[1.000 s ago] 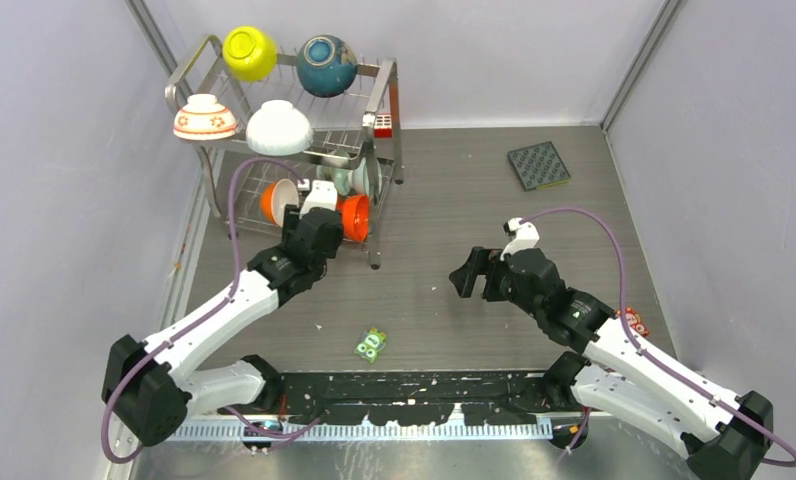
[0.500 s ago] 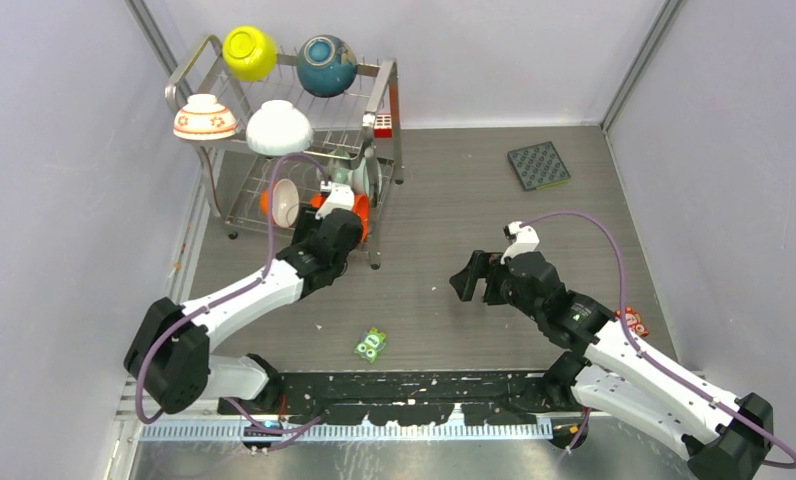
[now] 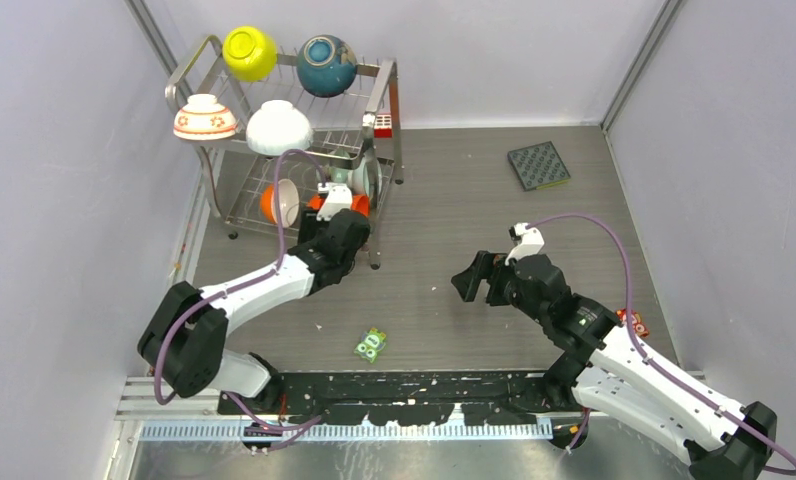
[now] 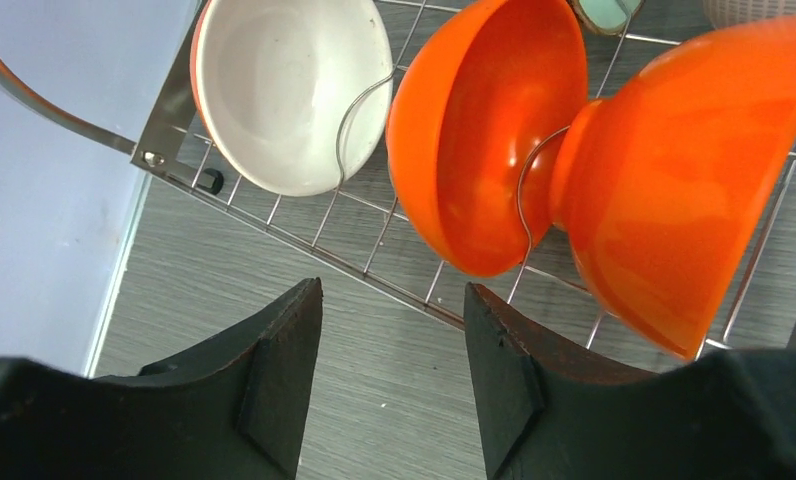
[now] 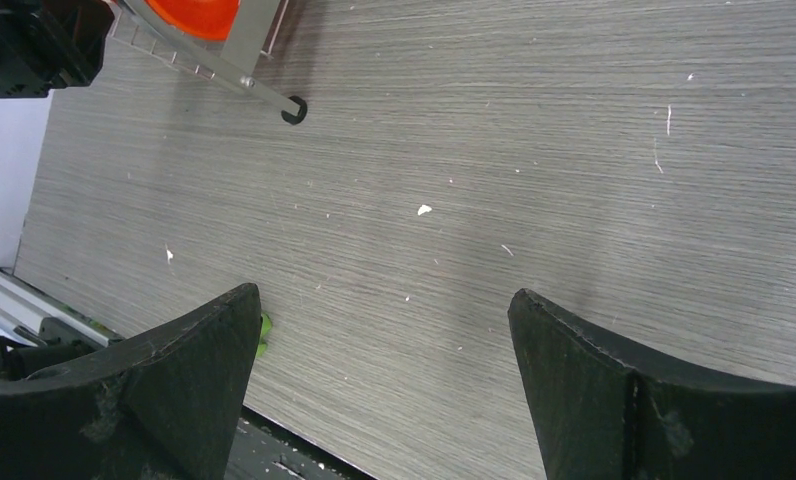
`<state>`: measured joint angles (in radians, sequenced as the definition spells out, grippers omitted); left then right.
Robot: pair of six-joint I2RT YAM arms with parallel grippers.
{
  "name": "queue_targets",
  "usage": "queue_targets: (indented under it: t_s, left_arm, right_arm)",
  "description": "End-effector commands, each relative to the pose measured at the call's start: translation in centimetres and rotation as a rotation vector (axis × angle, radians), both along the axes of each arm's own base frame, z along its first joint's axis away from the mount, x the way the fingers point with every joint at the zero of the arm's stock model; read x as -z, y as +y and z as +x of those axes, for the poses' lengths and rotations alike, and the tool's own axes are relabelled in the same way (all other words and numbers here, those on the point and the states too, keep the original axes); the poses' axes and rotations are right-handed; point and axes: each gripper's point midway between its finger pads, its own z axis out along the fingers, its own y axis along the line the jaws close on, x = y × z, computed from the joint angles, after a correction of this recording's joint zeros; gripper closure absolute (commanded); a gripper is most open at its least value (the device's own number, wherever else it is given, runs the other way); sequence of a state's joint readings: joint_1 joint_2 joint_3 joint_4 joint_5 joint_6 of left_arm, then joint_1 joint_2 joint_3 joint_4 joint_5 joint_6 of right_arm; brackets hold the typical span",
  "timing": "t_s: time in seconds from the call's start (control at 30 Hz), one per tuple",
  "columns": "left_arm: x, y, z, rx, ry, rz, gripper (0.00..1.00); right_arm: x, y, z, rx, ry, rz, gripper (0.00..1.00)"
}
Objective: Unload the bowls from the dish rack
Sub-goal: Pick up the bowl from the dish rack.
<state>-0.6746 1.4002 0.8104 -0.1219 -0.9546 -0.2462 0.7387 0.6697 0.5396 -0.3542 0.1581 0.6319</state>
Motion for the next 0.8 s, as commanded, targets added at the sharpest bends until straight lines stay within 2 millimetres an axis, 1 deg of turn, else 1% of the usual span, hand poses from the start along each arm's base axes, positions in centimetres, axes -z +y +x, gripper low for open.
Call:
queue_targets:
  t_s: [0.0,0.23,0.57,0.77]
  left_arm:
    - [-2.8,-0.7,0.9,-0.052,-0.143,-0.146,0.43]
    - [-3.0,-0.9,2.1,-0.064,-0.209,-0.144,0.43]
    - [-1.5,0.2,2.8,-0.118,-0.231,-0.136,0.47]
    - [-1.2,0.5,3.3,-0.122,-0.239,-0.139,0.5]
  right_arm:
    - [-0.3,0.0,0.0,0.004,-0.009,0.014,0.03]
    - [-0.3,0.0,-0.1,0.001,-0.007,0.011,0.03]
    - [-0.4,-0.3,-0.4,-0.001,-0.01,0.001,0.03]
    - [-0.1,0.2,-0.5,-0.022,0.004,0.003,0.03]
